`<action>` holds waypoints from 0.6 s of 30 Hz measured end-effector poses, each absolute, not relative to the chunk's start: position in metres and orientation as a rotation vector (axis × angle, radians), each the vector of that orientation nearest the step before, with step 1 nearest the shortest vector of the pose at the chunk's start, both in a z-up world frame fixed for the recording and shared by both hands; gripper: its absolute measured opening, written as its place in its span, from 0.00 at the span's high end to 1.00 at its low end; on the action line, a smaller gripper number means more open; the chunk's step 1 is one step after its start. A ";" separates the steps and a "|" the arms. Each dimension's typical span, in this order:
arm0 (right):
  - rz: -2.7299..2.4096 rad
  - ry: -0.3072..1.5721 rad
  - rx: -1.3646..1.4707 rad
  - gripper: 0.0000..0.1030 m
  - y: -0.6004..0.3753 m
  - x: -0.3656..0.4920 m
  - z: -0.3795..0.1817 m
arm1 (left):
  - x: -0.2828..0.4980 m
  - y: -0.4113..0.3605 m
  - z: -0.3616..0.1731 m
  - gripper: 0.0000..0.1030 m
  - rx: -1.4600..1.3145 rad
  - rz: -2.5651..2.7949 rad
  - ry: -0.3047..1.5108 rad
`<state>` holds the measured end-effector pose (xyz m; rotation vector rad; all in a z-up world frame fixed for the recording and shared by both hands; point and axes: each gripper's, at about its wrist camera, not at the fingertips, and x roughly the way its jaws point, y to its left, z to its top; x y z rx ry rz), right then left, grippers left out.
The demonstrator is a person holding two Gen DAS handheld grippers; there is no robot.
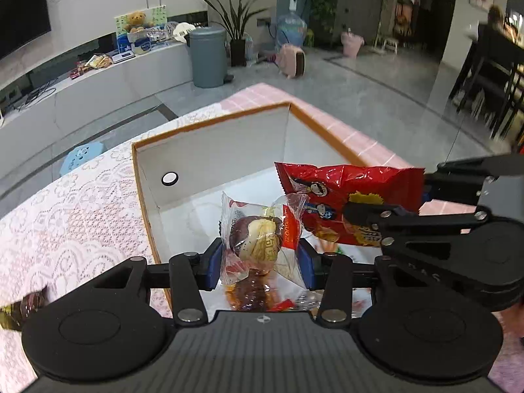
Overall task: Organize snacks
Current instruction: 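Carry the candy pack and red chip bag over the box with both tools, then open both tools to drop the candy pack and chip bag into the box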
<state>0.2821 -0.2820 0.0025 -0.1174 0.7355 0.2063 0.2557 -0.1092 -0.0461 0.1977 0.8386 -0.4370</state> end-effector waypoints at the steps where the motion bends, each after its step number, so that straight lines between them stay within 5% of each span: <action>1: 0.209 0.741 -0.125 0.77 -0.282 0.285 -0.001 | 0.257 -0.110 -0.049 0.49 0.209 -0.437 0.846; 18: 0.255 0.830 -0.176 0.76 -0.269 0.307 -0.028 | 0.254 -0.114 -0.075 0.46 0.358 -0.440 0.878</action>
